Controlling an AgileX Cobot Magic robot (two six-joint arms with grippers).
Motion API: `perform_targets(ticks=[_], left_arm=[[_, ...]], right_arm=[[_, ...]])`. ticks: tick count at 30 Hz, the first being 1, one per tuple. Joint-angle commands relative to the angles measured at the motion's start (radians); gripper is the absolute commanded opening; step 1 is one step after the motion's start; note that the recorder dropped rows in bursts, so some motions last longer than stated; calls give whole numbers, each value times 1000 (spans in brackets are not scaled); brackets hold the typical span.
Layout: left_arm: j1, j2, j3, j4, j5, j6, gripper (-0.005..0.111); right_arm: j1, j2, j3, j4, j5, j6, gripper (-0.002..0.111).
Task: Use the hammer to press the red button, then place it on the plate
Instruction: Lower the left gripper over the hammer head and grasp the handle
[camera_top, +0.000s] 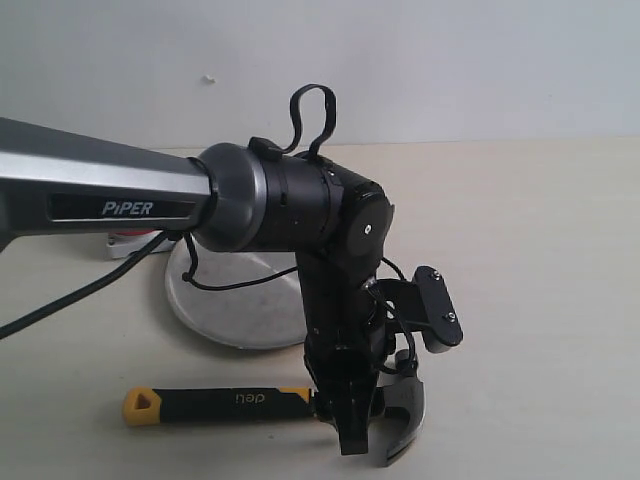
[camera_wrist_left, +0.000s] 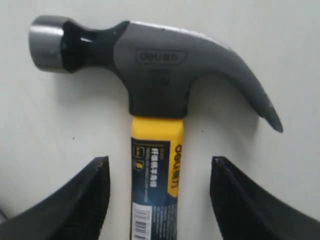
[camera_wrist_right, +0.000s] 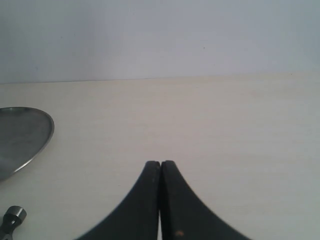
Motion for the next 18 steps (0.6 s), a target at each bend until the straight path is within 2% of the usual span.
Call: perform_targets(ticks=[1,18], left_arm=[[-4,-3,-7,-1,-3,-10,58],[-4,-3,-5,3,-34,-6,58]], right_arm=[[-3,-6,5,-3,-7,-9,0],[-3,-6,5,-1,-7,-9,0]])
